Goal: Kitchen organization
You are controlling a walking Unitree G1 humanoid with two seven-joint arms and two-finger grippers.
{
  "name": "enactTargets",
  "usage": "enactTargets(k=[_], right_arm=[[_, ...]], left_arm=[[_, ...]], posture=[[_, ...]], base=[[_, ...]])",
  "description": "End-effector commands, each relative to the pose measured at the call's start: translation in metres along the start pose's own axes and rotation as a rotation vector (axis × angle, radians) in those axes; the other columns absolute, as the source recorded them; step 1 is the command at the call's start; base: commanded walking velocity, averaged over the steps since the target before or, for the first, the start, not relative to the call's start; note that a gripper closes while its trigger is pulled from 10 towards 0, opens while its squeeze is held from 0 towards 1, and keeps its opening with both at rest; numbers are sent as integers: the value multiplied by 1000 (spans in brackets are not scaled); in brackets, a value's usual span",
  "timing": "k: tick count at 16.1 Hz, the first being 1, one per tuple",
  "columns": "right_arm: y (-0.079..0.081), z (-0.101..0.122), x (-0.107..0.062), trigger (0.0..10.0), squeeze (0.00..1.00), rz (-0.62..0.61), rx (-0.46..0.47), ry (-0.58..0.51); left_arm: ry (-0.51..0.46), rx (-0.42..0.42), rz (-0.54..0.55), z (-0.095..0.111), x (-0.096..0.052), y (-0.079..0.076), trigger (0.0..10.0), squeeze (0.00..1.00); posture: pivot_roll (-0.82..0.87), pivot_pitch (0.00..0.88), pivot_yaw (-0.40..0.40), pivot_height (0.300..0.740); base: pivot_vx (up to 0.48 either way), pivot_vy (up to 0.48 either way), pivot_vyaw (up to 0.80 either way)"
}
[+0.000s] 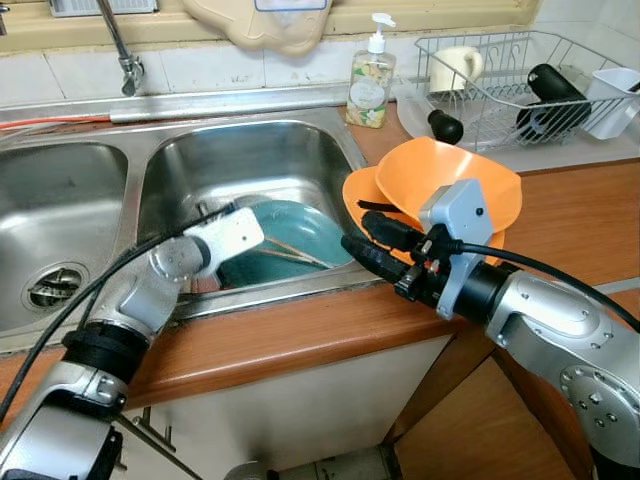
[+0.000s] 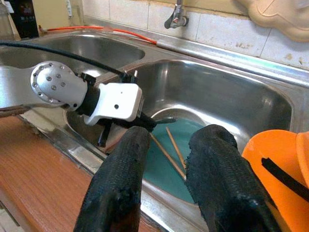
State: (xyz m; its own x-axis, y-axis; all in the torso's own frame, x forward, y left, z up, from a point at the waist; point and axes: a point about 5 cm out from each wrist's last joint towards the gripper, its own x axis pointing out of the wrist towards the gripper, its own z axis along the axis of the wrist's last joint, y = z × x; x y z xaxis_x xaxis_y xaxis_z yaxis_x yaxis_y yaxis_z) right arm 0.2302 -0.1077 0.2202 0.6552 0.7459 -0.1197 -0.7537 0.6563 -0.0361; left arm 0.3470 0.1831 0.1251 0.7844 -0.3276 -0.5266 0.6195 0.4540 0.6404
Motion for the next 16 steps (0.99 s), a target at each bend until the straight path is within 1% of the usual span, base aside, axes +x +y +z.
enactTargets(k=[1, 3, 6, 7, 8, 9, 10, 11, 13, 14, 15, 16], right_arm=[[2, 0, -2, 10000, 0, 8, -15, 10], [1, -1, -2, 10000, 0, -2, -16, 14], [-10, 1, -1, 10000, 0, -78, -21, 1], [-18, 4, -1, 10000, 0, -141, -22, -17], [-36, 12, -3, 10000, 0, -260, -8, -60], [-45, 15, -5, 10000, 0, -318, 10, -80], [-56, 17, -8, 10000, 576, -383, 36, -91], [-66, 17, -11, 10000, 1000, -439, 67, -96], [-82, 17, -17, 10000, 1000, -514, 83, -75], [-88, 17, -20, 10000, 1000, -551, 85, -64], [-98, 15, -25, 10000, 1000, -614, 98, -47], [-105, 14, -29, 10000, 1000, -669, 118, -35]], left_arm=[[4, -4, -13, 1, 0, 0, 10000, 1000], [11, -15, -26, 0, 0, -3, 10000, 1000], [-3, -41, -20, -1, -1, -3, 10000, 1000], [-7, -47, -12, 0, -2, -2, 10000, 1000], [-30, -64, 12, 2, -4, 2, 10000, 1000], [-51, -86, 24, 5, -5, 4, 10000, 1000], [-87, -112, 35, 9, -7, 5, 10000, 1000], [-128, -146, 46, 14, -8, 7, 10000, 1000], [-230, -199, 93, 26, -13, 11, 10000, 1000], [-263, -214, 103, 30, -16, 13, 10000, 1000], [-325, -233, 105, 37, -22, 14, 10000, 1000], [-379, -267, 100, 43, -28, 14, 10000, 478]], posture=[[-102, 0, -3, 740], [-102, 0, -3, 740], [-102, 0, -3, 740], [-102, 0, -3, 740], [-101, 0, -5, 740], [-101, 0, -5, 740], [-101, 0, -5, 740], [-101, 0, -5, 740], [-104, 0, -1, 740], [-105, 0, -1, 740], [-104, 0, -1, 740], [-103, 0, -2, 740]], base=[[0, 0, 0], [0, 0, 0], [0, 0, 0], [0, 0, 0], [0, 0, 0], [0, 0, 0], [0, 0, 0], [0, 0, 0], [0, 0, 0], [0, 0, 0], [0, 0, 0], [0, 0, 0]])
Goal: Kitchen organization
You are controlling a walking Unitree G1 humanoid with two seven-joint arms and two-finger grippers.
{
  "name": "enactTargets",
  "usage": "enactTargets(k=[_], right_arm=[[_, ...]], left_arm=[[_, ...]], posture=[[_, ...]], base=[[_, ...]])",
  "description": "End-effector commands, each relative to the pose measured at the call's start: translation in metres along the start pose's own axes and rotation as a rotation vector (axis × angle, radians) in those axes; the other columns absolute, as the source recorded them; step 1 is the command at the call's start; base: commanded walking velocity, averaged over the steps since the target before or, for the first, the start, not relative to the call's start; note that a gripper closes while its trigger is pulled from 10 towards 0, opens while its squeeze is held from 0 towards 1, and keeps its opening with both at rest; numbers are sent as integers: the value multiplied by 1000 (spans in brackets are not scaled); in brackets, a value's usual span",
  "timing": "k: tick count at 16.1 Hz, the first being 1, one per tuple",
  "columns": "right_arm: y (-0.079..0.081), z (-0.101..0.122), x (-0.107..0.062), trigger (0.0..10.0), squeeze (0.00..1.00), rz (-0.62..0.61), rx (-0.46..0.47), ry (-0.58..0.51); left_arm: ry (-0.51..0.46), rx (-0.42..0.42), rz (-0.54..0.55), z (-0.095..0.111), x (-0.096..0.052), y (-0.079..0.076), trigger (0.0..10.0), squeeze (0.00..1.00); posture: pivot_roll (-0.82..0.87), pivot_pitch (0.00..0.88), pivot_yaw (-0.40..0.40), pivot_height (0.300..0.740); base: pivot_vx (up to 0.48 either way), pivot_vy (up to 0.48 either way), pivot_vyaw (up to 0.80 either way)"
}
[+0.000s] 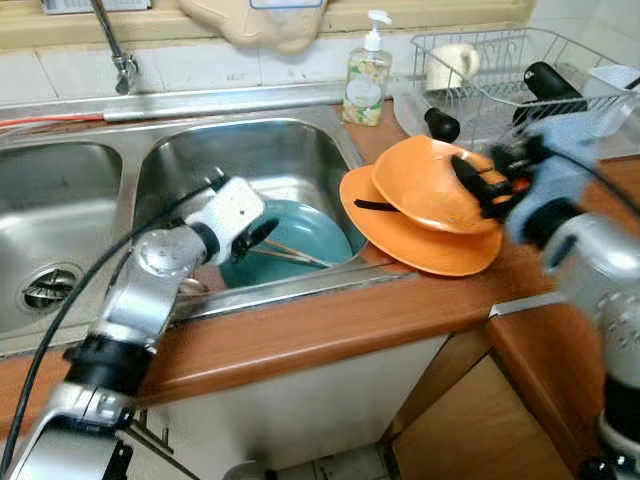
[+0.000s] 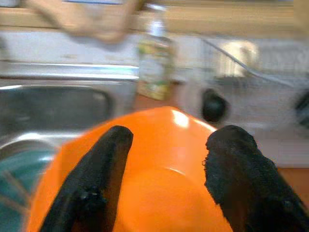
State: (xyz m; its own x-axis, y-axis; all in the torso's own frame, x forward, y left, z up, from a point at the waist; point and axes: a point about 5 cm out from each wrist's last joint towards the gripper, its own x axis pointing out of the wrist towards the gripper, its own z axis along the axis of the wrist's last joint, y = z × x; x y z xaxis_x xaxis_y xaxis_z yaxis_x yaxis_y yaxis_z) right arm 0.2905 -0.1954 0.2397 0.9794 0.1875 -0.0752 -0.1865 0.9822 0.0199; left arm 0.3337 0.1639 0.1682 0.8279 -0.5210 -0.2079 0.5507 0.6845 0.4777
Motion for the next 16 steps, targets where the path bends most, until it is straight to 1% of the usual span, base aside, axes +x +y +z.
enactTargets(k=[1, 2, 3, 4, 5, 6, 7, 8, 9, 10, 11, 12, 13, 14, 16], right_arm=[[-15, -1, 1, 10000, 1000, -88, 29, 38], [-25, -4, 2, 10000, 514, -142, 79, 86], [-30, -5, 2, 10000, 0, -150, 104, 111], [-38, -11, 3, 10000, 0, -154, 187, 165], [-45, -16, 3, 10000, 0, -171, 250, 208], [-50, -21, 3, 10000, 0, -186, 294, 242], [-51, -24, 2, 10000, 0, -190, 312, 257], [-50, -27, 2, 8353, 0, -185, 356, 273], [-49, -28, 3, 4824, 0, -175, 378, 281], [-46, -31, 3, 1647, 0, -151, 417, 291], [-45, -31, 3, 1647, 0, -145, 428, 295], [-43, -34, 4, 0, 0, -134, 478, 300], [-39, -37, 4, 0, 0, -123, 525, 310], [-39, -37, 4, 0, 0, -121, 530, 311], [-37, -42, 5, 0, 0, -123, 584, 321]], left_arm=[[-77, -49, -9, 14, -5, 0, 10000, 0], [-132, -86, -30, 22, -10, -3, 10000, 0], [-158, -103, -45, 25, -13, -5, 10000, 0], [-208, -140, -72, 30, -20, -9, 10000, 0], [-242, -169, -100, 33, -26, -13, 10000, 0], [-250, -186, -130, 34, -32, -18, 10000, 0], [-250, -192, -144, 34, -34, -21, 10000, 0], [-249, -217, -173, 33, -39, -28, 10000, 0], [-249, -224, -177, 34, -40, -30, 10000, 0], [-249, -238, -200, 34, -41, -34, 10000, 0], [-247, -244, -211, 34, -41, -36, 10000, 0], [-239, -248, -250, 34, -42, -41, 10000, 0], [-231, -250, -285, 34, -43, -45, 10000, 0], [-230, -252, -286, 34, -43, -46, 10000, 0], [-218, -252, -285, 34, -41, -47, 10000, 0]], posture=[[-103, 0, -2, 740], [-102, 0, -3, 740], [-99, 0, -6, 740], [-97, 0, -10, 740], [-94, 0, -13, 740], [-94, 0, -13, 740], [-92, 0, -16, 740], [-91, 0, -16, 740], [-91, 0, -16, 740], [-91, 0, -15, 740], [-91, 0, -15, 740], [-91, 0, -10, 740], [-91, 0, -10, 740], [-90, 0, -9, 740], [-89, 0, -9, 740]], base=[[0, 0, 0], [0, 0, 0], [0, 0, 0], [0, 0, 0], [0, 0, 0], [0, 0, 0], [0, 0, 0], [0, 0, 0], [0, 0, 0], [0, 0, 0], [0, 0, 0], [0, 0, 0], [0, 0, 0], [0, 0, 0], [0, 0, 0]])
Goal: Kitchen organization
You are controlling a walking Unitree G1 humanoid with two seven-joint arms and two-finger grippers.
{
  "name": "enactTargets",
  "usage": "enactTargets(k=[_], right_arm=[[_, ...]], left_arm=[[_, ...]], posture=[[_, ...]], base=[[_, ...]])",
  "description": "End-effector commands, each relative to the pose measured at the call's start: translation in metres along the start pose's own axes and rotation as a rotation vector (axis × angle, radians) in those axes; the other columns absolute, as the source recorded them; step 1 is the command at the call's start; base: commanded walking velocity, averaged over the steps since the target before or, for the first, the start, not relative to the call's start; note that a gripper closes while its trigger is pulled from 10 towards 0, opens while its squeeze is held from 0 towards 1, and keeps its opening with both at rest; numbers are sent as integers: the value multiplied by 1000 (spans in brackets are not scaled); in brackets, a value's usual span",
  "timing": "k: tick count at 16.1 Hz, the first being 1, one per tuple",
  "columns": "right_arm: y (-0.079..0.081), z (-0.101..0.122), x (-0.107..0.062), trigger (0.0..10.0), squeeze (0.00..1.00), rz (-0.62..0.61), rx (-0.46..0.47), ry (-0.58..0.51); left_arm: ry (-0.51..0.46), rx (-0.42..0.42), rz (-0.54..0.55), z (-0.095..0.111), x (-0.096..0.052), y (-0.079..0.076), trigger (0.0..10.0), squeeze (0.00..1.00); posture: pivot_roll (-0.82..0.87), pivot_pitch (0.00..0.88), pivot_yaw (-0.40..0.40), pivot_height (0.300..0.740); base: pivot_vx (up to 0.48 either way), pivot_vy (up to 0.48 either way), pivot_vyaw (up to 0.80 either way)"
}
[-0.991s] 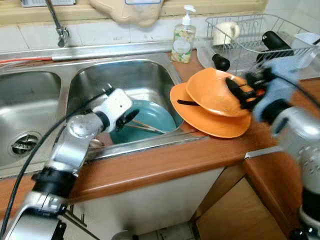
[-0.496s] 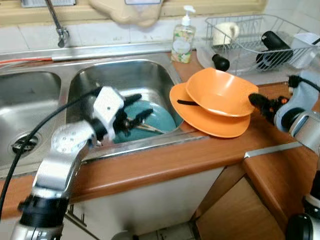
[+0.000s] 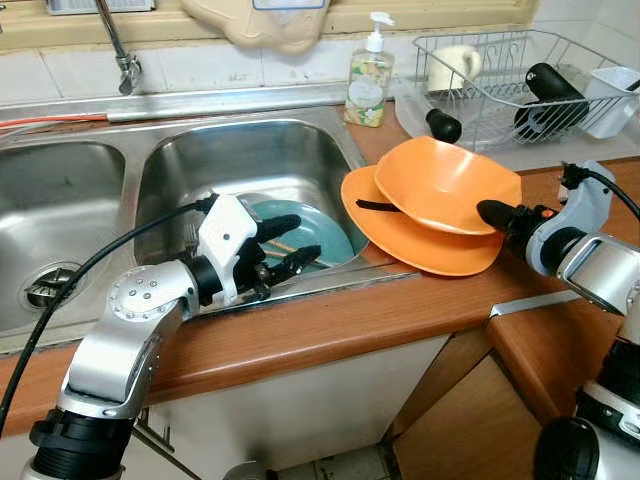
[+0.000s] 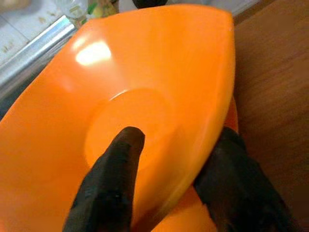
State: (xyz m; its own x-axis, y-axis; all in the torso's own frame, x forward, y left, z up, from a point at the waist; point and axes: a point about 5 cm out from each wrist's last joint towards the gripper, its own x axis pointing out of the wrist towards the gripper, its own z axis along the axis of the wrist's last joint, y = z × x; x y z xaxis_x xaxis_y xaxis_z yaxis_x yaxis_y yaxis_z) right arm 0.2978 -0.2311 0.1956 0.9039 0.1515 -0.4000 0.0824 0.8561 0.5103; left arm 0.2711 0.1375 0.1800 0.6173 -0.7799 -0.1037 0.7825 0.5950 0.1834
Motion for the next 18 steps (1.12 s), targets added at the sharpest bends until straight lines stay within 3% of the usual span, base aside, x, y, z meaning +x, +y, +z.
enactTargets(k=[1, 15, 17, 18], right_arm=[[0, -1, 1, 0, 0, 4, 31, 11], [6, 3, 1, 0, 0, 20, 95, -16], [14, 12, -2, 0, 0, 70, 88, -76], [21, 19, -4, 0, 0, 113, 62, -121]], left_arm=[[3, 15, -5, 4, 1, -1, 10000, 0], [-10, 14, 47, 10, 4, 4, 10000, 0], [-40, -43, 111, 13, 6, 10, 10000, 0], [-65, -88, 139, 15, 7, 13, 10000, 1000]], posture=[[-89, 0, -9, 740], [-87, 0, -5, 740], [-88, 0, -1, 740], [-89, 0, 0, 740]], base=[[0, 0, 0], [0, 0, 0], [0, 0, 0], [0, 0, 0]])
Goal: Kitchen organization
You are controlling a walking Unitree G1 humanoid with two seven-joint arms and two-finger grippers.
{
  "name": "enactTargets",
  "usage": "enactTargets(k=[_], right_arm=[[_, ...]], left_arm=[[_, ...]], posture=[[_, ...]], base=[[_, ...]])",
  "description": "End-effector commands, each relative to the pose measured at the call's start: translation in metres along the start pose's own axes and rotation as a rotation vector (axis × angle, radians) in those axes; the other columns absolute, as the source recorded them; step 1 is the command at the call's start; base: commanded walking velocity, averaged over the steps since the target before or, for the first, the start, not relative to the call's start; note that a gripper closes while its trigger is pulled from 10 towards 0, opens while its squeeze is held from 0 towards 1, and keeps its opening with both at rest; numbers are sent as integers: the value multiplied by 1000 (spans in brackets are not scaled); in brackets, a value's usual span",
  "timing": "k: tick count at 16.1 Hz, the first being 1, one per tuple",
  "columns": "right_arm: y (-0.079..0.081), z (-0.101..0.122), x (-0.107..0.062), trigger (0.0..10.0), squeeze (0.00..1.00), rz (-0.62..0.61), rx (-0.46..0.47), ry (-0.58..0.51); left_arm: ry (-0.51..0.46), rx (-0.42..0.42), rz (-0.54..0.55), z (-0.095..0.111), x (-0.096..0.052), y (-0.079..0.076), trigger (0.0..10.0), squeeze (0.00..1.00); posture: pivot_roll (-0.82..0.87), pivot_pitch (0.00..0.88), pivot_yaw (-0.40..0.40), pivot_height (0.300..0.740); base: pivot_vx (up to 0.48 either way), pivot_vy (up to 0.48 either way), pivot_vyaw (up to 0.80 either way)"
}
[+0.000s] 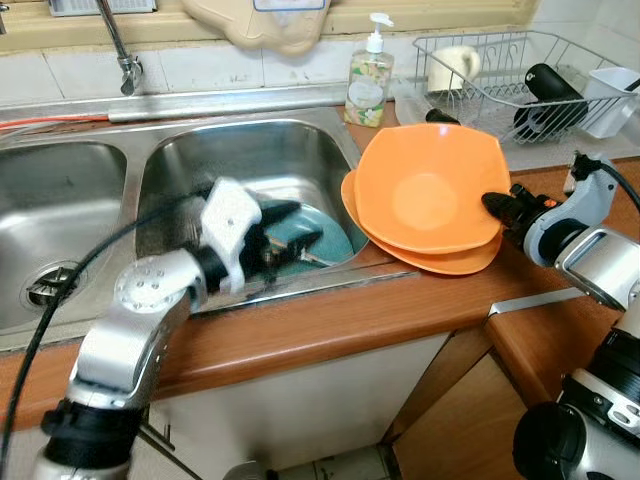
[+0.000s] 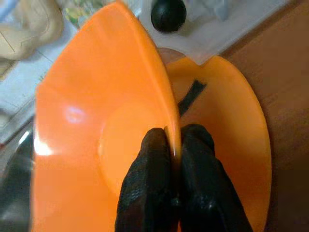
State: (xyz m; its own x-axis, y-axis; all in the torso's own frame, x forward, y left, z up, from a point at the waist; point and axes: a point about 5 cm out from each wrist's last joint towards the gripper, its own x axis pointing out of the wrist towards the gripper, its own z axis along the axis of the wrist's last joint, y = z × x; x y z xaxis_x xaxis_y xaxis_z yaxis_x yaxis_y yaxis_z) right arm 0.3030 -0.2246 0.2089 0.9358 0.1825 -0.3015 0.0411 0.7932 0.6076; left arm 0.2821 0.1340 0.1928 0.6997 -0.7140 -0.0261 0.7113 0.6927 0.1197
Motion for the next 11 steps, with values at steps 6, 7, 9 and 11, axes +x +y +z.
enactTargets(k=[6, 7, 9, 11], right_arm=[[57, 29, -12, 0, 0, 264, -251, -191], [75, 27, -16, 0, 0, 367, -302, -208], [81, 25, -17, 0, 0, 406, -313, -215], [90, 23, -20, 0, 0, 463, -319, -224]], left_arm=[[-154, -151, 84, 20, 2, 8, 10000, 0], [-192, -214, 86, 24, 4, 5, 10000, 0], [-197, -243, 91, 23, 5, 5, 10000, 0], [-188, -274, 97, 20, 7, 4, 10000, 0]], posture=[[-89, 0, 4, 740], [-85, 0, 1, 740], [-85, 0, 1, 740], [-83, 0, -2, 740]], base=[[0, 0, 0], [0, 0, 0], [0, 0, 0], [0, 0, 0]])
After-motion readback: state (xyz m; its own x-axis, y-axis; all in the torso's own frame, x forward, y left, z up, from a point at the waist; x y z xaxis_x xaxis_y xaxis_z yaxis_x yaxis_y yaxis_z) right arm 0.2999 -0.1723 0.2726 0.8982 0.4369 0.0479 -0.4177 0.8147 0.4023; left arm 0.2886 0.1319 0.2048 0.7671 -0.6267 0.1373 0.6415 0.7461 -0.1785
